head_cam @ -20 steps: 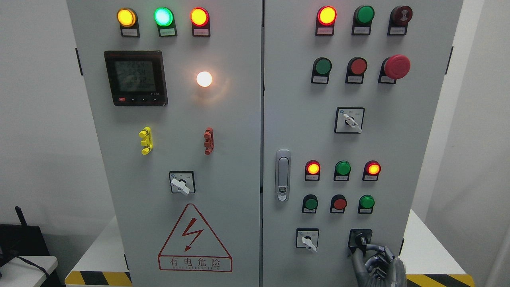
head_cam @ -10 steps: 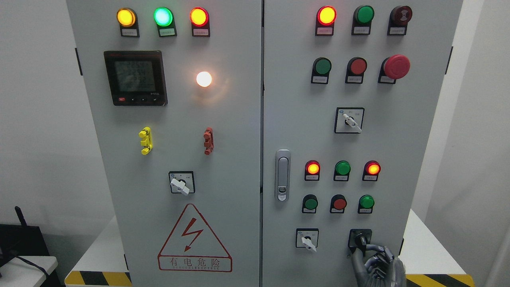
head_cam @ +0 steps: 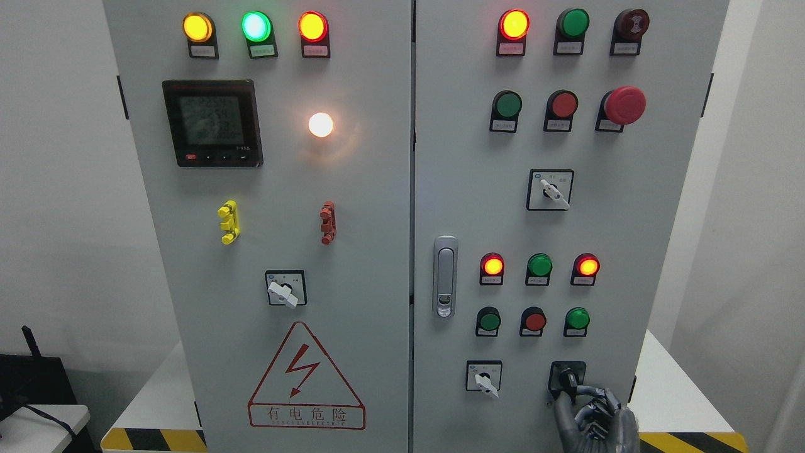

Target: Trip black knob to open circuit

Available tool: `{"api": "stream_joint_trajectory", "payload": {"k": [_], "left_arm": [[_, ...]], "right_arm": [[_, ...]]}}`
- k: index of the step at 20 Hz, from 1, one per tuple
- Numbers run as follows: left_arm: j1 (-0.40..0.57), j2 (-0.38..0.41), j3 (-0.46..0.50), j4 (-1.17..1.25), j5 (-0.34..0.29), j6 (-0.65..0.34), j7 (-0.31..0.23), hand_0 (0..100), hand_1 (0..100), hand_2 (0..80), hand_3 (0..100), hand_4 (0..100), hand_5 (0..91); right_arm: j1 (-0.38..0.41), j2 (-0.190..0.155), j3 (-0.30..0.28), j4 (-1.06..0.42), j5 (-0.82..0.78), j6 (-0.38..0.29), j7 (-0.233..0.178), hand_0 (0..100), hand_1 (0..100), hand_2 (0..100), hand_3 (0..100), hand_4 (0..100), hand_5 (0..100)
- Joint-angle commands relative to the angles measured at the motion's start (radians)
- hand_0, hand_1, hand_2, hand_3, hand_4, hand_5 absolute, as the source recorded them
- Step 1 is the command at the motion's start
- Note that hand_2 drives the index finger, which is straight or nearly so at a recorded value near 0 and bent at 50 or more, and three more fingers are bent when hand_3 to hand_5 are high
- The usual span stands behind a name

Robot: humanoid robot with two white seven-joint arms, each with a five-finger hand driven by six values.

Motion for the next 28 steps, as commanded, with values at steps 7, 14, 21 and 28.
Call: {"api": "stream_joint_trajectory", "payload": {"k": [7,14,21,28], "left_arm": [[-0.008,0.000,0.000,0.000,-0.032,0.001,0.001,12,39,0.0,0,0,0.0],[-0.008,0.000,0.000,0.000,-0.032,0.001,0.001,12,39,0.0,0,0,0.0],[-0.008,-0.001,0.000,0.000,-0.032,0.001,0.001,12,39,0.0,0,0,0.0],[-0.008,0.000,0.000,0.000,-0.032,0.001,0.001,12,39,0.0,0,0,0.0]], "right_arm": [[0.000,0.006,0.001,-0.001,-0.001,-0.001,0.006,63,82,60,92,93,97],[0.000,0.007,0.005,-0.001,-0.044,-0.001,0.007,64,82,61,92,93,97],[-0.002,0.007,0.010,-0.001,-0.048,-0.001,0.007,64,82,61,92,93,97],[-0.002,0.009,0.010,0.000,-0.050,-0.001,0.019,64,82,61,93,93,97]]}}
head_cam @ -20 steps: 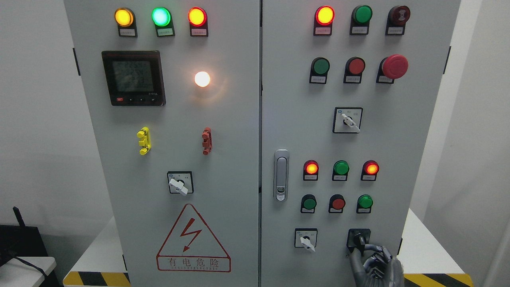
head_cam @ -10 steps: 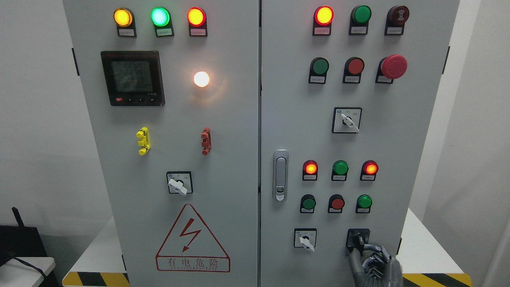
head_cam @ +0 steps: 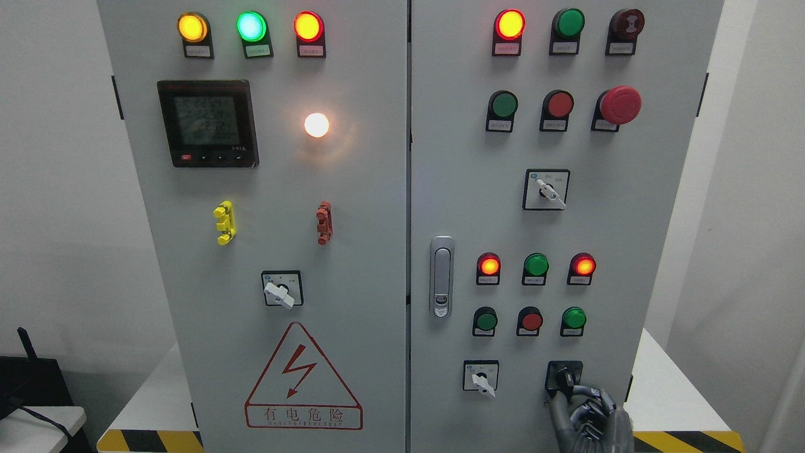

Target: Trip black knob to open circuit

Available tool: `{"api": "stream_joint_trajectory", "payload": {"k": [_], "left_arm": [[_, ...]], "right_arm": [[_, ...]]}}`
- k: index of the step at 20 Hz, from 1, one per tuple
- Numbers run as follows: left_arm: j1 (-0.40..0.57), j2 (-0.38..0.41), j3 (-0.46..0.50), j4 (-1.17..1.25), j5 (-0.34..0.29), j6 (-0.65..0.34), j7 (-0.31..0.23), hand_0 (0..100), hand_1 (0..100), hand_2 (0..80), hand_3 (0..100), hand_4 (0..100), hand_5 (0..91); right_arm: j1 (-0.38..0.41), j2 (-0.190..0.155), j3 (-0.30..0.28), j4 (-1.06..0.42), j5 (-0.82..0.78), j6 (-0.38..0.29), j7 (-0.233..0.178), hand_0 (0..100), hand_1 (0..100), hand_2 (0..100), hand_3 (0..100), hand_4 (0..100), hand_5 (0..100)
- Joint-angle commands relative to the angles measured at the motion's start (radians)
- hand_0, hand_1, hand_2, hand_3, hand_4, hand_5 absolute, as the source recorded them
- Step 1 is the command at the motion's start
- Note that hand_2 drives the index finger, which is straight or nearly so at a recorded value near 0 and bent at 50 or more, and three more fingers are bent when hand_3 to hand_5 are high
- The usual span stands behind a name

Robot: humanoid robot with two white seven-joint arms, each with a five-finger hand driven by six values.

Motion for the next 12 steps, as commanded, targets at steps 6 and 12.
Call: {"api": "stream_joint_trajectory", "payload": {"k": [6,12], "left_arm": [[-0.008,-0.001,0.000,0.000,-0.032,0.001,0.001,12,39,0.0,0,0,0.0],[-0.008,-0.001,0.000,0.000,-0.032,0.001,0.001,12,39,0.0,0,0,0.0]], "right_arm": [[0.000,0.005,0.005,0.000,-0.039,-0.001,0.008,64,82,61,93,94,97],[-0.002,0.005,0.005,0.000,-0.054,-0.002,0.008,64,82,61,93,94,97]]}}
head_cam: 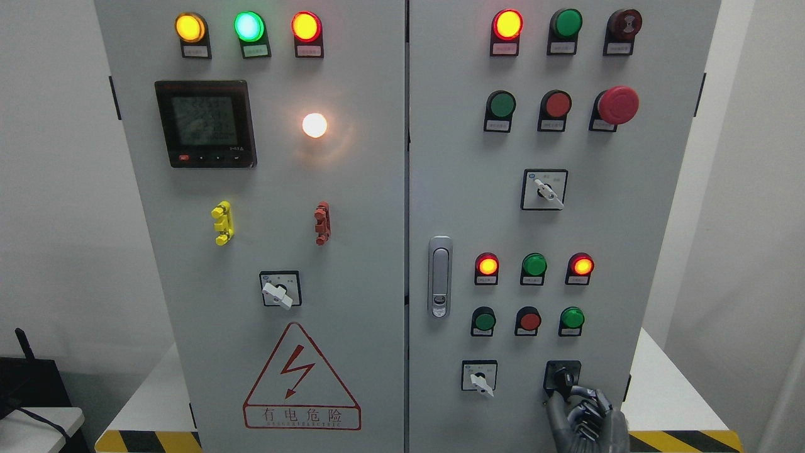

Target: Trip black knob to open circuit

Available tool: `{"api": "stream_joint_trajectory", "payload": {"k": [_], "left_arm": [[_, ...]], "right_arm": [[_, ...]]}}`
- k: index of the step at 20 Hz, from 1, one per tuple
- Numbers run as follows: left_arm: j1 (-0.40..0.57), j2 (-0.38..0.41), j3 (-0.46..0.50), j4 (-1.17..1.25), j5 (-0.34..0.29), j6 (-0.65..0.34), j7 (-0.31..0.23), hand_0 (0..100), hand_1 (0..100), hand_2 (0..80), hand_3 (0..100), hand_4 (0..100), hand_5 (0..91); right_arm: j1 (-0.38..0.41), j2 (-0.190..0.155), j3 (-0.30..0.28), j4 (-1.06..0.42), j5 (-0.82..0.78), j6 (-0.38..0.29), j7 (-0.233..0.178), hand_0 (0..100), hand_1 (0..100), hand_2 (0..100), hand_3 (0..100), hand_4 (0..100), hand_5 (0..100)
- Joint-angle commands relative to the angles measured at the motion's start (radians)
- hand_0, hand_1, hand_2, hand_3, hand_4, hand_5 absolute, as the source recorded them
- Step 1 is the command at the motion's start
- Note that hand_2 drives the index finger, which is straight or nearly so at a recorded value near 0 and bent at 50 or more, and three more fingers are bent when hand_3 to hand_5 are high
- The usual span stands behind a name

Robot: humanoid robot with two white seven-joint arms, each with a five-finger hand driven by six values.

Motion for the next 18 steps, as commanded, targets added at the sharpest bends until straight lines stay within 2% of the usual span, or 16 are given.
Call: {"api": "stream_joint_trajectory", "payload": {"k": [1,15,18], "left_arm": [[-0.008,0.000,0.000,0.000,-0.032,0.001,0.001,12,39,0.0,0,0,0.0],[-0.008,0.000,0.000,0.000,-0.032,0.001,0.001,12,39,0.0,0,0,0.0],[-0.008,0.000,0.000,0.000,-0.032,0.001,0.001,12,39,0.0,0,0,0.0]], "right_arm": [[-0.001,0.002,0.002,0.000,-0.011,-0.003,0.001,64,81,61,93,94,97],[-0.008,0.005,0.005,0.000,-0.027,-0.009,0.004,65,81,61,93,95,97],[-0.008,0.010,0.006,0.000,-0.027,-0.009,0.030,65,81,61,93,95,97]]}}
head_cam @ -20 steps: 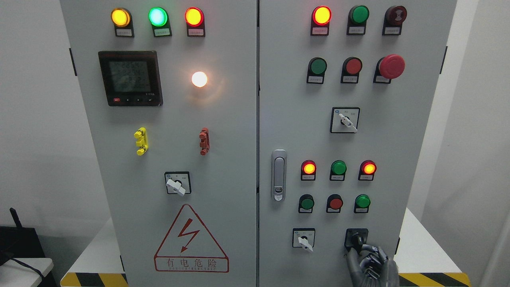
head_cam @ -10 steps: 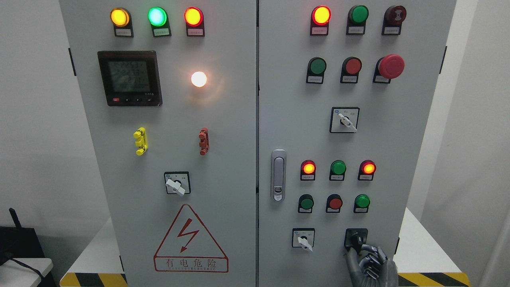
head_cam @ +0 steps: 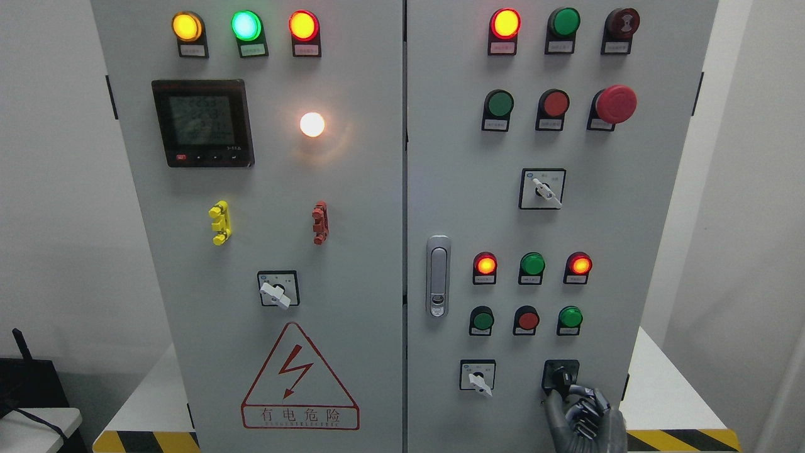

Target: Trip black knob to open circuit

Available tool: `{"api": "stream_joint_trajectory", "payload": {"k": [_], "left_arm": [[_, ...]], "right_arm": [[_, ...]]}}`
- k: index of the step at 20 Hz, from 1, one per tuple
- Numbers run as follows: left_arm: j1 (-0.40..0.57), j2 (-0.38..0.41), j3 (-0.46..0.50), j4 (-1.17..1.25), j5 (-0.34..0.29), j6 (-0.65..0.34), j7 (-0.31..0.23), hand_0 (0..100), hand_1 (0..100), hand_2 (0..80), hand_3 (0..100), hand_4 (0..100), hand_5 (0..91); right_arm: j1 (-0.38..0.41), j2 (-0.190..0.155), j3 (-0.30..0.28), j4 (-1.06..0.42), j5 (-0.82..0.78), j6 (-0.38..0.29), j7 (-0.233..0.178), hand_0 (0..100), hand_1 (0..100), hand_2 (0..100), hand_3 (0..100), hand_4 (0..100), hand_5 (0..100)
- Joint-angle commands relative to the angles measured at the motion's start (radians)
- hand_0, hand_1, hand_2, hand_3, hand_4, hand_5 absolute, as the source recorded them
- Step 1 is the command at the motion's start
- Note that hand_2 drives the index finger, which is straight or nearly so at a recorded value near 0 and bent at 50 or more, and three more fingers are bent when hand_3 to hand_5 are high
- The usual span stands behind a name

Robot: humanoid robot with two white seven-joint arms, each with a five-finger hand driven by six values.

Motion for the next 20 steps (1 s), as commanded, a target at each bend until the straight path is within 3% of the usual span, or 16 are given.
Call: {"api": "stream_joint_trajectory", "payload": {"k": [1,20], "left_arm": [[-0.008,0.000,0.000,0.000,-0.034,0.001,0.001,12,39,0.0,0,0,0.0],[-0.008,0.000,0.000,0.000,-0.032,0.001,0.001,12,39,0.0,0,0,0.0]], "right_arm": [[-0.001,0.006,0.004,-0.002,-0.017,-0.002,0.018,65,81,61,93,95,97],[-0.010,0.007,0.005,-0.002,-0.077,-0.002,0.024,65,81,62,94,95,97]]}}
